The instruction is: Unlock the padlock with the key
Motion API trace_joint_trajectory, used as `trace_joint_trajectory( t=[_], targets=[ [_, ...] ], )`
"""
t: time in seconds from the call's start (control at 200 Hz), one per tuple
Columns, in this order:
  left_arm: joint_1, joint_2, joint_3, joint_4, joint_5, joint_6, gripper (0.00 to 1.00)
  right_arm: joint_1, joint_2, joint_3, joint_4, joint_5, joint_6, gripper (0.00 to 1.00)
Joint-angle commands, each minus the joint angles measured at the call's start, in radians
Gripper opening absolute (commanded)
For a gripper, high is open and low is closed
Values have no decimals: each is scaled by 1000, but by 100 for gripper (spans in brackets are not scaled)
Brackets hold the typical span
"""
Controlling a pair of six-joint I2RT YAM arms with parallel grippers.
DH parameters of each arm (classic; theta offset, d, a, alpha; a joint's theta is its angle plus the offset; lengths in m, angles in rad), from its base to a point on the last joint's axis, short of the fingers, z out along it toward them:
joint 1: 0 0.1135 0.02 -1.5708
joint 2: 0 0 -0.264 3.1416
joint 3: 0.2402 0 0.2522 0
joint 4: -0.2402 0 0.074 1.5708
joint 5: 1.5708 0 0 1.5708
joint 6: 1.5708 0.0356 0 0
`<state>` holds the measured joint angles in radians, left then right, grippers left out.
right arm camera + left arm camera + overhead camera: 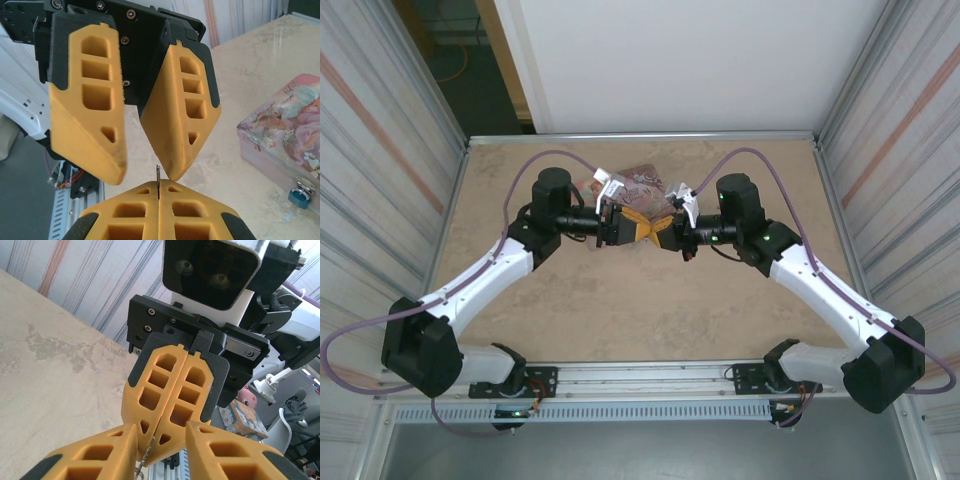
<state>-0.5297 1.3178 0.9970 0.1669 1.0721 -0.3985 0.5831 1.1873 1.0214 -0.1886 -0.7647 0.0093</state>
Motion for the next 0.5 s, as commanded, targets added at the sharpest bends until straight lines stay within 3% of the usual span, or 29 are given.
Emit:
trace_joint_trajectory(
  t=[0.0, 0.21, 0.416, 0.491],
  targets=[
    [-9, 8, 38, -15, 12, 34, 28, 9, 12, 42, 2, -23, -12, 0],
    [-10, 8, 38, -20, 9, 38, 20, 9, 12, 43, 11, -25, -4, 0],
    [-11, -13, 29, -11, -10, 42, 2, -2, 14, 43, 27, -33, 43, 0],
    [-10, -35, 18, 0, -38, 46, 0, -28, 3, 33, 60, -66, 93, 3]
  ],
)
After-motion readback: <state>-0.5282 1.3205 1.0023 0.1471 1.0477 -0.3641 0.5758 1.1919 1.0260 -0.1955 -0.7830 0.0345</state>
